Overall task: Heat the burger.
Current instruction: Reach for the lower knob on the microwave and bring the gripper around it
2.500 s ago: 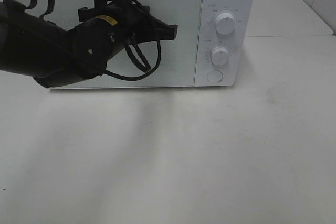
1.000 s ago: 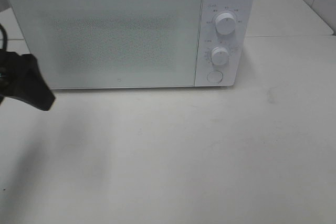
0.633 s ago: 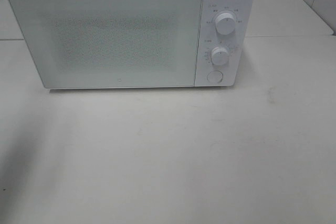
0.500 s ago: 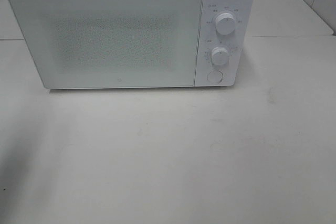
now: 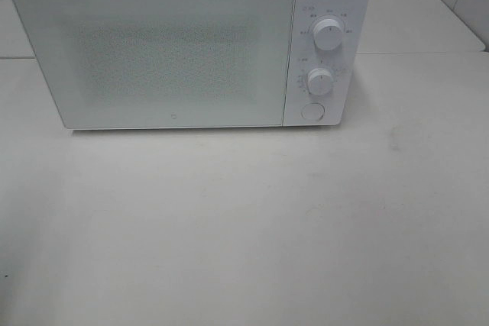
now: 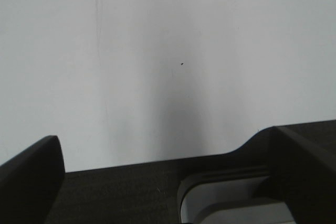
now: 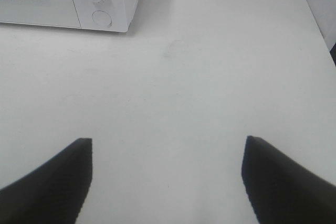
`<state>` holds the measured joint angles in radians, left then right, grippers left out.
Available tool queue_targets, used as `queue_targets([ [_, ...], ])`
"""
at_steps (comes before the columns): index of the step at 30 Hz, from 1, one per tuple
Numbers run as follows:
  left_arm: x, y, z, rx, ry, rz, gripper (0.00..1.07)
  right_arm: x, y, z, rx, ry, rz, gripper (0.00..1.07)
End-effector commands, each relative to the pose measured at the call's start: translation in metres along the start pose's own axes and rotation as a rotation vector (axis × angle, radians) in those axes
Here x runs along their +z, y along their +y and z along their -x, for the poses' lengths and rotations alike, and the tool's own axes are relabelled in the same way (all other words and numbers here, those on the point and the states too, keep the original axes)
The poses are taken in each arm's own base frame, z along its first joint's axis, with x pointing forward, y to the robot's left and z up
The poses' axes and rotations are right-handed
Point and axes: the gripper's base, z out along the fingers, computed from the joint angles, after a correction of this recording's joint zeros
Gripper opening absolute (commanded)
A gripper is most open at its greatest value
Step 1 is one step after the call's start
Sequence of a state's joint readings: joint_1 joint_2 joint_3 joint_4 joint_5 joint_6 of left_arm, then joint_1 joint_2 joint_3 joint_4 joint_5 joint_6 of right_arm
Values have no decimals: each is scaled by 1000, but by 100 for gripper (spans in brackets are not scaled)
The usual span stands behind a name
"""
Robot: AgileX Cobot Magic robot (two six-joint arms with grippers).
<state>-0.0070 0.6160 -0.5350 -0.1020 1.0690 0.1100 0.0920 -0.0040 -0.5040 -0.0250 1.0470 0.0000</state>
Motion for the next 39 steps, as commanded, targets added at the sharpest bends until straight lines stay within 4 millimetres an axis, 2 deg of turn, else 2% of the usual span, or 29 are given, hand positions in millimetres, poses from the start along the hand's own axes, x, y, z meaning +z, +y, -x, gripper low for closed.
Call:
queue_targets([
  [1, -8, 0, -13, 7, -119, 19, 103, -3, 0, -2, 5, -35, -4, 76],
  [8, -35, -5, -37, 20, -351, 23, 101, -3, 0, -2, 5, -35, -4, 76],
  [17, -55, -14, -62, 10, -570, -35, 101, -3, 0, -2, 5, -35, -4, 76],
  [26, -61, -15, -74, 21, -652, -32, 101, -3, 0, -2, 5, -35, -4, 76],
  [39, -61, -15, -73, -1, -654, -7, 101, -3, 0, -2, 5, -35, -4, 76],
])
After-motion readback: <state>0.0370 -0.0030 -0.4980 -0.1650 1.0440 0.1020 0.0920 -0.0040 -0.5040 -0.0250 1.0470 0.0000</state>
